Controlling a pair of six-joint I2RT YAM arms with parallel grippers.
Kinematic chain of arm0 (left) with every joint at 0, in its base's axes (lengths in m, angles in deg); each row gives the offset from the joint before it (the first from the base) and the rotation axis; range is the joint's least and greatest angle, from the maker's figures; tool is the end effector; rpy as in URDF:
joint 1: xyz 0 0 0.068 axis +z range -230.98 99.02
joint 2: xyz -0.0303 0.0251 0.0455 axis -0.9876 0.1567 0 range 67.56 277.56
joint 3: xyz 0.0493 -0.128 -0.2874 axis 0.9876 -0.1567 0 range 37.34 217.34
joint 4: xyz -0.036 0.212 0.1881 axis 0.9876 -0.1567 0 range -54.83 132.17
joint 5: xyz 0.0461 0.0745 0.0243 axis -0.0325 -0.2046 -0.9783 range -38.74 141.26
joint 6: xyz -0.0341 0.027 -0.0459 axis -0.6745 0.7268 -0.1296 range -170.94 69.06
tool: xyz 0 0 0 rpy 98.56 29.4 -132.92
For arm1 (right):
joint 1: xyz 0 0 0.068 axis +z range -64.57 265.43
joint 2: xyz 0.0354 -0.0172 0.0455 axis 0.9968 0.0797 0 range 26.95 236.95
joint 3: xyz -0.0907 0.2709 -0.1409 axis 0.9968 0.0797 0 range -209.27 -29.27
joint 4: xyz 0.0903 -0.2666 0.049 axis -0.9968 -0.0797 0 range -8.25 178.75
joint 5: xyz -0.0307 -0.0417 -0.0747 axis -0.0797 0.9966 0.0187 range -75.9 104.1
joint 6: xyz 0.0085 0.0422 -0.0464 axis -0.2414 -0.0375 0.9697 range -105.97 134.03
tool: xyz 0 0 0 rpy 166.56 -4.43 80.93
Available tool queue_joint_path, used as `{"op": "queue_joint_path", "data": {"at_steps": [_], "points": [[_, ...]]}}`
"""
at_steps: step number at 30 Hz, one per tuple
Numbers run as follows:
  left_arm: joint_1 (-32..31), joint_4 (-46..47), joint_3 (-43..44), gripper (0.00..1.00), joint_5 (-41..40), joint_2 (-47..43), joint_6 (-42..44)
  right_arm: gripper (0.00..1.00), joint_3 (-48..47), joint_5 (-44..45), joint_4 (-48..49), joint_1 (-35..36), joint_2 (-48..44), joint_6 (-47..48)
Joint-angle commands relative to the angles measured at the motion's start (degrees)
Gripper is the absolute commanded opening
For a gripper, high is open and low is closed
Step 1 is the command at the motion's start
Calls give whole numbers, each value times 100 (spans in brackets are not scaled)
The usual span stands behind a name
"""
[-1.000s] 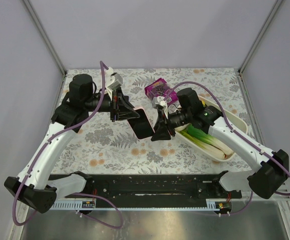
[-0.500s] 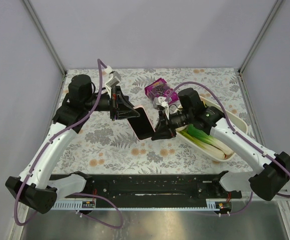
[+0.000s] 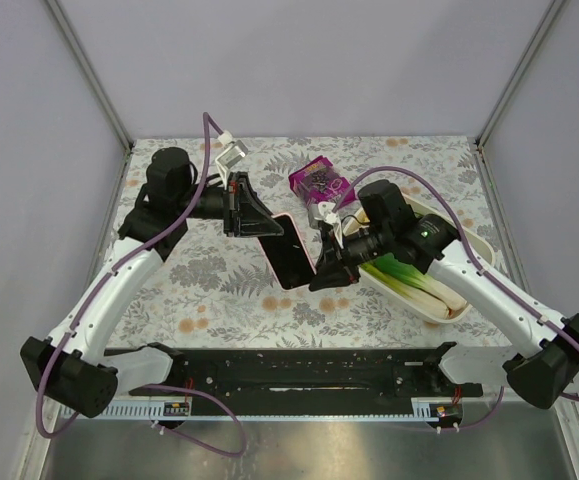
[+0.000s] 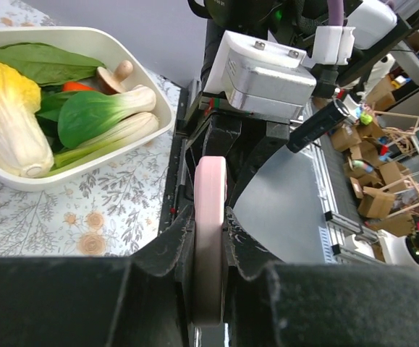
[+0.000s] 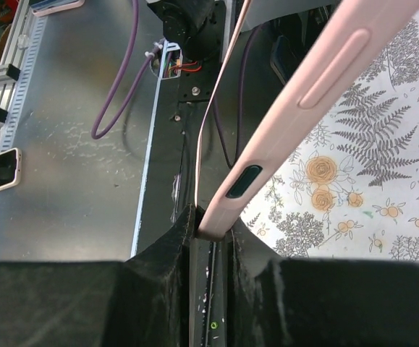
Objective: Take the phone out of the phone case
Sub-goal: Remove the phone case from the phone.
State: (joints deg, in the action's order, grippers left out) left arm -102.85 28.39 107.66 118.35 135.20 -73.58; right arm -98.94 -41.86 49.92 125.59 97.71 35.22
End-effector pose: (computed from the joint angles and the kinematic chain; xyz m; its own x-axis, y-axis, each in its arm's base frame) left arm 0.2252 -0.1385 0.4558 -0.5436 0.0566 -0.8374 0.8392 0.0503 -0.5414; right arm 0.1781 0.2029 0.3971 -0.1512 -0.3924 -0.9073 -0.9667 -0.1328 0.2186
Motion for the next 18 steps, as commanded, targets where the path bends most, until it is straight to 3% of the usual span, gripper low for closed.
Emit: {"op": "queue_joint_path", "data": {"at_steps": [1, 18], "points": [[218, 955, -264, 0, -830, 215, -276, 0, -609, -811, -256, 431, -370, 755], [218, 2783, -994, 0, -354, 602, -1542, 0, -1356, -837, -1030, 774, -238, 1264]]}}
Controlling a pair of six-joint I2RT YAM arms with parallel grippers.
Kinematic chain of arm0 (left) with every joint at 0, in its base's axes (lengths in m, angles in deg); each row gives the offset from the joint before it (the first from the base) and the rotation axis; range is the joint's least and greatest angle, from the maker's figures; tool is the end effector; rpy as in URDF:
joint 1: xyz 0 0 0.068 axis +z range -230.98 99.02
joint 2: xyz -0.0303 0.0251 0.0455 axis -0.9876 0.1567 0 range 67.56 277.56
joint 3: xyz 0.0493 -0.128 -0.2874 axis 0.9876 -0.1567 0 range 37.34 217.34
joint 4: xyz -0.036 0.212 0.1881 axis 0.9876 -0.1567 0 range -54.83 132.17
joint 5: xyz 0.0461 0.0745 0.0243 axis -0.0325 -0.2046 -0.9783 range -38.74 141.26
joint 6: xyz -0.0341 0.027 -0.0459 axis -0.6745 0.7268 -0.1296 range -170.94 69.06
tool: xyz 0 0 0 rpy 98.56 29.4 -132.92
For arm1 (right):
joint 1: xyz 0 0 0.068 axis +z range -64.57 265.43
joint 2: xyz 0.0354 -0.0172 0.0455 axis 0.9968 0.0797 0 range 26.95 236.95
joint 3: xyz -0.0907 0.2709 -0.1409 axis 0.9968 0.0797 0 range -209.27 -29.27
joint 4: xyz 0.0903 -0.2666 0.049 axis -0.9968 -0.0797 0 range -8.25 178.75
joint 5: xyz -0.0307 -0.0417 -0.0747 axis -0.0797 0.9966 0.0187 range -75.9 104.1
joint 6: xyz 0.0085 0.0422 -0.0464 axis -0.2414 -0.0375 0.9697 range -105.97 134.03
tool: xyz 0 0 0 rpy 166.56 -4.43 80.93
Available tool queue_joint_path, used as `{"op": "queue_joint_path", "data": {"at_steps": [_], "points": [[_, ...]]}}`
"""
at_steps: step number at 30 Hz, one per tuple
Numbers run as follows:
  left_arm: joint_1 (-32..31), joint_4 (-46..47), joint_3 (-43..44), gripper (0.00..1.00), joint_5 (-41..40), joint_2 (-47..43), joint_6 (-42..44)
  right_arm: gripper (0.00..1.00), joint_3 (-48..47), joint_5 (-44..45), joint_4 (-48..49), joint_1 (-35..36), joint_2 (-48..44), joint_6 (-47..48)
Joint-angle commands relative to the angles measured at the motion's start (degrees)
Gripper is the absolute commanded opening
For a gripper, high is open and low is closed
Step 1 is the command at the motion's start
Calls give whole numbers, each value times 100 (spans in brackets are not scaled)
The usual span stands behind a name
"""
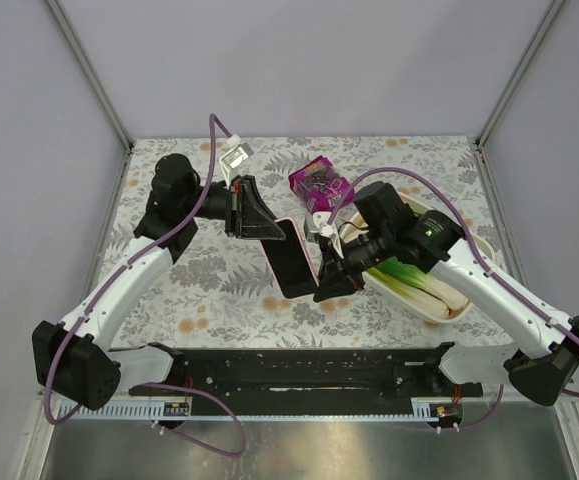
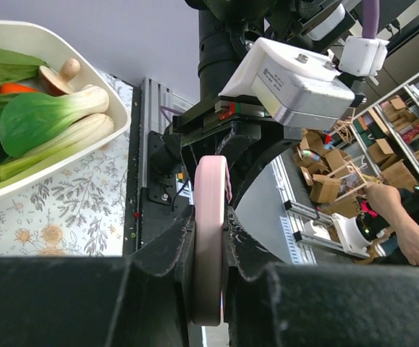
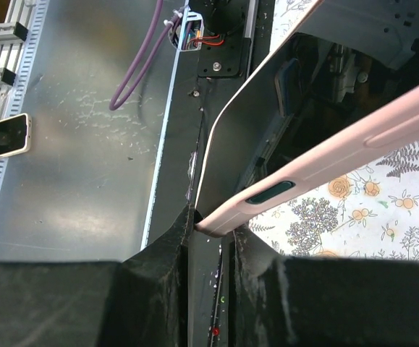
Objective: Take the phone out of the phone case
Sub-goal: Remove the phone case from the phone.
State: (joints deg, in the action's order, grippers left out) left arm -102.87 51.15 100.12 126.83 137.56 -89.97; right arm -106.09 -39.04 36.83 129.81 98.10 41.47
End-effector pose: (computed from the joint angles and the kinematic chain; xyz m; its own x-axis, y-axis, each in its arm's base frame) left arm 0.2385 -0.1465 0.4338 -0.6020 0.0726 -0.7952 0.7879 -0.1079 -0.6063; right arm 0.1546 0.2057 0.4198 -0.0827 -0.4677 -0.8800 -0.9612 -0.1957 0.1943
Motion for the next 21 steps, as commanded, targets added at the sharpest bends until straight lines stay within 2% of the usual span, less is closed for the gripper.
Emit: {"op": "queue_joint_path", "data": {"at_steps": [1, 15, 19, 21], "points": [[229, 535, -258, 0, -1203, 374, 53, 0, -650, -1128, 270, 369, -269, 631], [176, 1212, -662, 0, -1167, 427, -501, 0, -1072, -970, 42, 493, -32, 894], [159, 1081, -653, 0, -1167, 375, -343, 0, -1090, -593, 173, 493, 56, 719], [159, 853, -610, 0, -1159, 304, -150, 0, -1020, -119, 392, 493, 74, 308]]}}
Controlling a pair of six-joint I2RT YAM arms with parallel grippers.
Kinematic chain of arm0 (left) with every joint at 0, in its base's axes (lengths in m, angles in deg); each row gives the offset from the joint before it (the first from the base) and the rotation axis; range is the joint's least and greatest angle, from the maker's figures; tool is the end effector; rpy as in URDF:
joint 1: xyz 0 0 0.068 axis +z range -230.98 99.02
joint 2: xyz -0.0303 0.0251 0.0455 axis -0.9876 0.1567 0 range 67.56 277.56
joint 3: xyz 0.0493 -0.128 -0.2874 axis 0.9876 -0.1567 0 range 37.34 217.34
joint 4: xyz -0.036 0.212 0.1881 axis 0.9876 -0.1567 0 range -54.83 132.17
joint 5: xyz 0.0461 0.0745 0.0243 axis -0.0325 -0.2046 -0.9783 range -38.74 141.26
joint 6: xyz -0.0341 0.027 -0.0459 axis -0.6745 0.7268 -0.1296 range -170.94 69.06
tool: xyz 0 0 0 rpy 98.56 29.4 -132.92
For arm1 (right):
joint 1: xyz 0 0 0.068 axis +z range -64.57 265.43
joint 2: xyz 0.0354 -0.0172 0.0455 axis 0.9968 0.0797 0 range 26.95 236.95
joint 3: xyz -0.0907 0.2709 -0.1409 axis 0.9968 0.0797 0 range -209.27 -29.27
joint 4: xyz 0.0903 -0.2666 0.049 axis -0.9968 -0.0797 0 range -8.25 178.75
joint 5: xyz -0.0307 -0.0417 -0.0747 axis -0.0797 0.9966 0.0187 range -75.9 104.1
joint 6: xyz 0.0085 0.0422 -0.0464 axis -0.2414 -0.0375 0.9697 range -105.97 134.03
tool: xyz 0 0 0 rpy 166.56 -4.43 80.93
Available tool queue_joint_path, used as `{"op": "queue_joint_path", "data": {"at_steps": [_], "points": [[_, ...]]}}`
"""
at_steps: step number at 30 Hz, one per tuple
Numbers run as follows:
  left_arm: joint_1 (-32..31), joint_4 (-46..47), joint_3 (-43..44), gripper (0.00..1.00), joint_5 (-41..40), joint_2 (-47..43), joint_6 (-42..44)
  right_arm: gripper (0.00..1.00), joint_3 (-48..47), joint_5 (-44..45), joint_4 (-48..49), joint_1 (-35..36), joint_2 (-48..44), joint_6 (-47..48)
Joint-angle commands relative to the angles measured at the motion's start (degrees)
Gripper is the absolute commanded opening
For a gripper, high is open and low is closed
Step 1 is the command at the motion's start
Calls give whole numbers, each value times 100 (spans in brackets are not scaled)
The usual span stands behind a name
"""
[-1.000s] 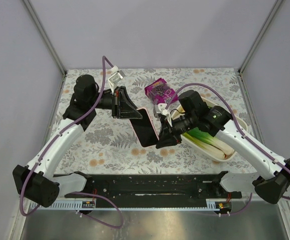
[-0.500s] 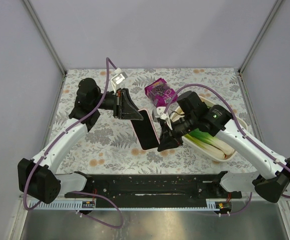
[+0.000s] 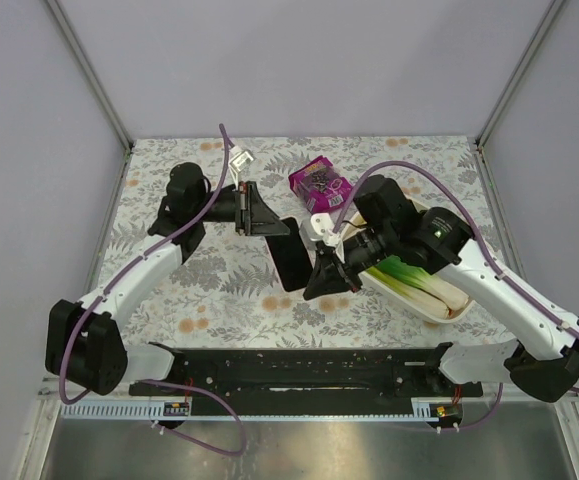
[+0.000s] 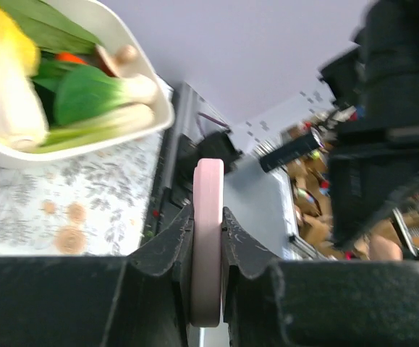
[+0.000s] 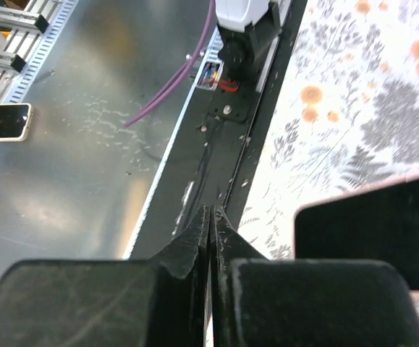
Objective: Take the phone out of the phone case
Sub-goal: Remove the phone case from the phone.
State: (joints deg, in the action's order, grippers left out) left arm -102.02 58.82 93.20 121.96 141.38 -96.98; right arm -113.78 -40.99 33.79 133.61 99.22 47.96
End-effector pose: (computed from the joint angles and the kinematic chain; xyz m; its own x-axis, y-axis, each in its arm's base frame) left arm 0.2631 -0.1503 0.3837 -0.7342 0.0273 -0.6784 0.6783 -0.0151 -0.7346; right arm 0.1383 0.2143 0.4567 0.0869 -0.3819 -0.9201 -0.9397 -0.3381 0.0516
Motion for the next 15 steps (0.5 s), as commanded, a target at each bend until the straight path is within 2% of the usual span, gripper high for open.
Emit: {"op": "queue_joint_path", "data": {"at_steps": [1, 4, 6, 11, 12, 13, 15], "points": [[82, -11, 101, 0, -654, -122, 639, 0, -233, 321, 714, 112, -38, -370], [74, -433, 215, 0, -619, -289, 1026, 5, -14, 981, 1083, 95, -108, -765], [73, -758, 311, 0, -619, -420, 1325, 23, 153, 1394, 1346, 60, -213, -1019], [73, -1654, 654, 0, -619, -667, 2238, 58, 409, 2203, 2076, -221, -327, -1810], [73, -1891, 716, 0, -601, -702, 2414, 69, 418, 2204, 2164, -326, -301, -1942], [65, -2067, 786, 0, -566, -746, 2581, 75, 409, 2248, 2295, -440, -310, -2091], [30, -2462, 918, 0, -557, -843, 2871, 79, 374, 2109, 2393, -625, -196, -2311]]}}
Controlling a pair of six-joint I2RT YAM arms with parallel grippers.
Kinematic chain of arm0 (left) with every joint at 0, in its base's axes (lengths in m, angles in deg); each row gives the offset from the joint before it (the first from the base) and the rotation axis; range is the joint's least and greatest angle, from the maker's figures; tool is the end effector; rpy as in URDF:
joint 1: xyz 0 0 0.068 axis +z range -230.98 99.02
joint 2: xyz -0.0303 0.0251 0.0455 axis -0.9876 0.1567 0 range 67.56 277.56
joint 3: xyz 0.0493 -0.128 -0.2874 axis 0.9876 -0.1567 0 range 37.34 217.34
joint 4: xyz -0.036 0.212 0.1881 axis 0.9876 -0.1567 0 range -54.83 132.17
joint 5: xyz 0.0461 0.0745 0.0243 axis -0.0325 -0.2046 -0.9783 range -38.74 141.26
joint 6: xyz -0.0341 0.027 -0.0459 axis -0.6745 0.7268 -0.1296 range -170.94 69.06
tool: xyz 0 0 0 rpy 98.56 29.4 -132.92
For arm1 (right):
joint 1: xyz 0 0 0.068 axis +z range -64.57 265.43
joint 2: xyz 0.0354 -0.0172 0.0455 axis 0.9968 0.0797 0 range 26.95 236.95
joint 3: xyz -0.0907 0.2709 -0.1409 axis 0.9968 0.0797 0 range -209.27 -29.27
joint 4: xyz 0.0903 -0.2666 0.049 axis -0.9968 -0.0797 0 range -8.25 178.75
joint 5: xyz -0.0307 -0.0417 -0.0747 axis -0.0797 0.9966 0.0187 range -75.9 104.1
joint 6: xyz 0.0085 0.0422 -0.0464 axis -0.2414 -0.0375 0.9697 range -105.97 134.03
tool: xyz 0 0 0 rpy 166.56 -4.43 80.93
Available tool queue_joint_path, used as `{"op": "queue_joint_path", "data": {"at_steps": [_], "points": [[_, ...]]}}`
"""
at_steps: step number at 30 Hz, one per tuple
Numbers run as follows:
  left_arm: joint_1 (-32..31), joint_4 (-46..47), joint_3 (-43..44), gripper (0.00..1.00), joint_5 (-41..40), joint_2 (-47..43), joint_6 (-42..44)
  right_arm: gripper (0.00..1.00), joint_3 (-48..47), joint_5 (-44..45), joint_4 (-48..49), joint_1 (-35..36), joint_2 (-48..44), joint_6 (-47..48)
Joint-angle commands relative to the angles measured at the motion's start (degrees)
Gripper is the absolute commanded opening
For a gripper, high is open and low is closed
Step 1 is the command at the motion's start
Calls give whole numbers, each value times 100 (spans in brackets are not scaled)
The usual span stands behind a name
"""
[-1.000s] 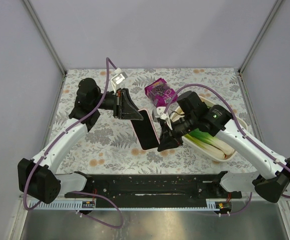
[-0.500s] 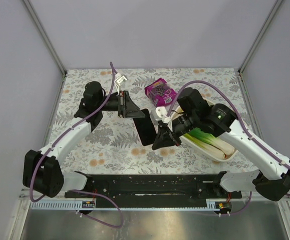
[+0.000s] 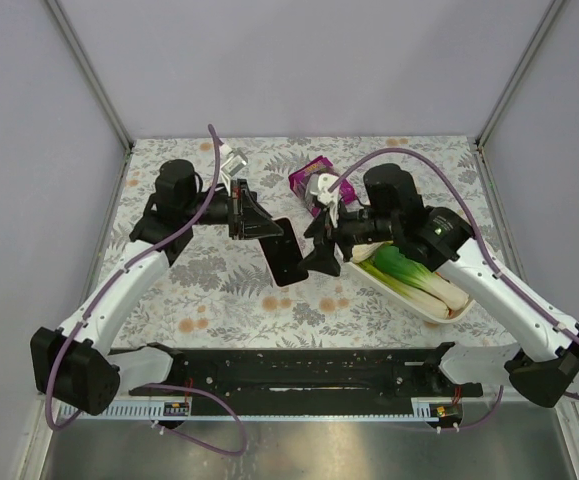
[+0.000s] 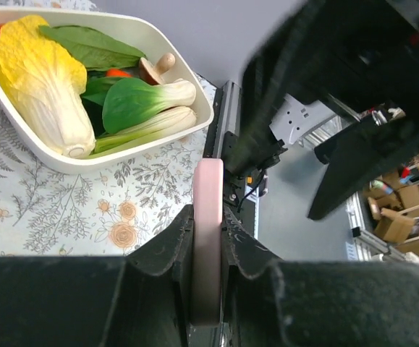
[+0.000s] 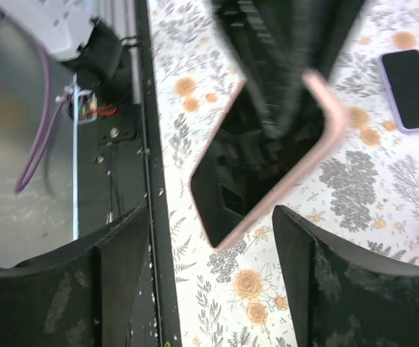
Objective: Take the phone out of the phone case
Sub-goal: Remove the phone case from the phone.
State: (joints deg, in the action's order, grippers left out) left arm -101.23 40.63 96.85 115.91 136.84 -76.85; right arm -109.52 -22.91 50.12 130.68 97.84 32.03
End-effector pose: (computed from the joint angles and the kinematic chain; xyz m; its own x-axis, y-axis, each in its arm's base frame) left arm 0.2475 -0.1380 0.3989 -0.5935 0.0195 -0.8046 0.8007 0.1151 -0.5879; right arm 0.1721 0.2151 0.4555 -0.0379 -0.3888 -0.9206 -0.9973 0.0727 0.0104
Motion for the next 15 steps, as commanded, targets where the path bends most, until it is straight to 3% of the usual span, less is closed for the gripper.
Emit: {"op": "queue_joint_path", "data": {"at_steps": [1, 11, 15], "points": [[-84, -759, 606, 0, 5, -449, 1008, 80, -78, 222, 787, -385, -15, -806], [-234, -875, 650, 0, -715, -836, 1097, 84, -44, -51, 936, -526, 250, -999], [-234, -1024, 834, 0, -1058, -837, 1141, 85, 342, -603, 1375, -824, 232, -1421]]}}
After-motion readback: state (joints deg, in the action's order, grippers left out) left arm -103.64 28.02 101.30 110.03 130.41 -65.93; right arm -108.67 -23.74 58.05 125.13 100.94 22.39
